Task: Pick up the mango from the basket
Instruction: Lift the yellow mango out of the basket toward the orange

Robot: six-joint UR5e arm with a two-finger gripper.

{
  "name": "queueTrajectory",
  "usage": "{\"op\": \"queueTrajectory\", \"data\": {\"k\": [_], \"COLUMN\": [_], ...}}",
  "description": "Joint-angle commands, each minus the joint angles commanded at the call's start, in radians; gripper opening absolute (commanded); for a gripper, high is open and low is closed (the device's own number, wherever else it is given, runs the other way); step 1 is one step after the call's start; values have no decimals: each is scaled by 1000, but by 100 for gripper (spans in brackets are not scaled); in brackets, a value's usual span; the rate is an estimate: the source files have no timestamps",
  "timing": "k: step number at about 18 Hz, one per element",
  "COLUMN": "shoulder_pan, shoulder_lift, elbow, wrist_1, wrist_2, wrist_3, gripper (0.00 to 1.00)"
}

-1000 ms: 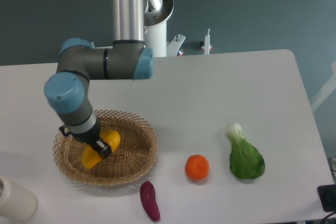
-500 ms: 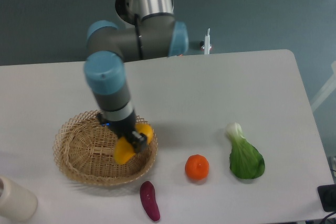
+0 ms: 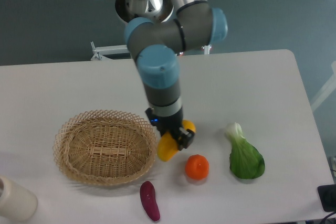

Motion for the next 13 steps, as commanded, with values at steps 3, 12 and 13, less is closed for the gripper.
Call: {"op": "queueTrajectory", "data": {"k": [3, 12, 13], "shoulder_pan": [41, 140, 140], "shoulder_lift": [2, -14, -14], "elbow": [6, 18, 18], "wrist_1": [-9, -14, -14], "wrist_2": [-2, -15, -15], "wrist_3": [32, 154, 154], "gripper": [36, 35, 35]}}
